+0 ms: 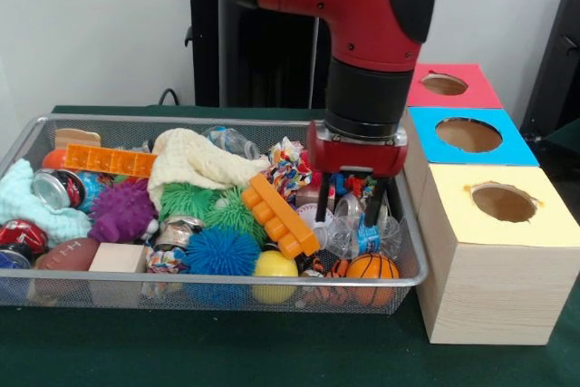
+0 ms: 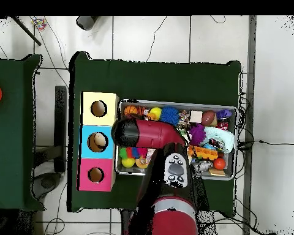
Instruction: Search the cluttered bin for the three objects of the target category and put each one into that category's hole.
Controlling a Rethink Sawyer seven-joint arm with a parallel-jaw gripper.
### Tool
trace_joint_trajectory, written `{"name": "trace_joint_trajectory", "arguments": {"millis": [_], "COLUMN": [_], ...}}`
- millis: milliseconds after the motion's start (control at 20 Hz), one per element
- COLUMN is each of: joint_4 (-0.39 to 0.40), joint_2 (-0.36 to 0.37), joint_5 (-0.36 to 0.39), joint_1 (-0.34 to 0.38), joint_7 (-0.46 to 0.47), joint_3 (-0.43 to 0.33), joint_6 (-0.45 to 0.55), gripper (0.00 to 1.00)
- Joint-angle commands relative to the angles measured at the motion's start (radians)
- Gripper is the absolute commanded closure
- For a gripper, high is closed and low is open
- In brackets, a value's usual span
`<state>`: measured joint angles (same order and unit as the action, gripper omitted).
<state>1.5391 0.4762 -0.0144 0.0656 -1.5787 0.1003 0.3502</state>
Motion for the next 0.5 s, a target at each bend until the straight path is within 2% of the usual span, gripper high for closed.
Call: {"name": "trace_joint_trajectory", "arguments": {"millis": [50,250,500], "joint_4": [0.015,0.0,0.014], "joint_2": [-0.053,-0.092,-0.14], "joint_5": [-0.144,-0.231,-0.363], "joint_1": [-0.137,-0.218,-0.265], "joint_7": [-0.416,-0.501,-0.64], "joint_3": [0.06,0.127,0.166], "joint_6": [0.021,0.024,0.019], "gripper": [0.0,0.0,0.0]}}
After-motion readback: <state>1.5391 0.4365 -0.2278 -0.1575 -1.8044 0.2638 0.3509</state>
